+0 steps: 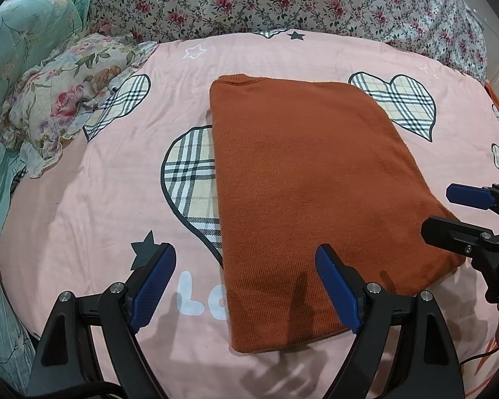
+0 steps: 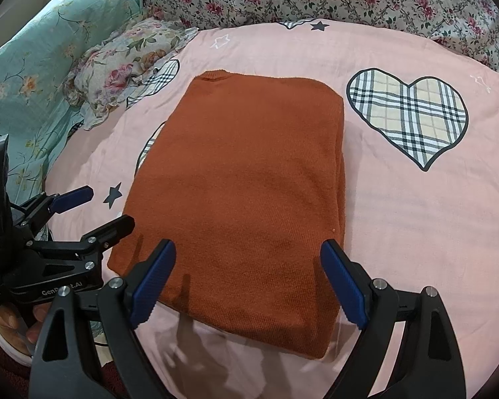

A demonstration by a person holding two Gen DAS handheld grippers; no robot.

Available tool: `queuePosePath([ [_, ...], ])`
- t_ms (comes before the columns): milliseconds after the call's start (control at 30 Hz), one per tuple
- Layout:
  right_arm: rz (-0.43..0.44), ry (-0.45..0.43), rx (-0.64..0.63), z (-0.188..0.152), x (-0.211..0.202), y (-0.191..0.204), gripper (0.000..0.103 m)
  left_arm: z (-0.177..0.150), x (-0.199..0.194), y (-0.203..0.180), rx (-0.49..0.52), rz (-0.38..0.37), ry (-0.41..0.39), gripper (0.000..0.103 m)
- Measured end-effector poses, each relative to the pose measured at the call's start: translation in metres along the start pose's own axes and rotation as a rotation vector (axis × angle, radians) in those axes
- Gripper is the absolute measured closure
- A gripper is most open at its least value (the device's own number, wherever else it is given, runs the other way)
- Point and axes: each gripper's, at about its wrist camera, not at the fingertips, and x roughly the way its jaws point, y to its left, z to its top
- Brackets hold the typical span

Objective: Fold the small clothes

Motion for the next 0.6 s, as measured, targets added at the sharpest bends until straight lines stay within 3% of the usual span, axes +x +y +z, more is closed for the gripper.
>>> queuePosePath([
  [600, 0.0, -0.002, 0.0, 0.0016, -0.0022, 0.0001, 0.014, 0.0045, -0.0014, -0.0004, 0.007, -0.002, -0.006, 0.017],
])
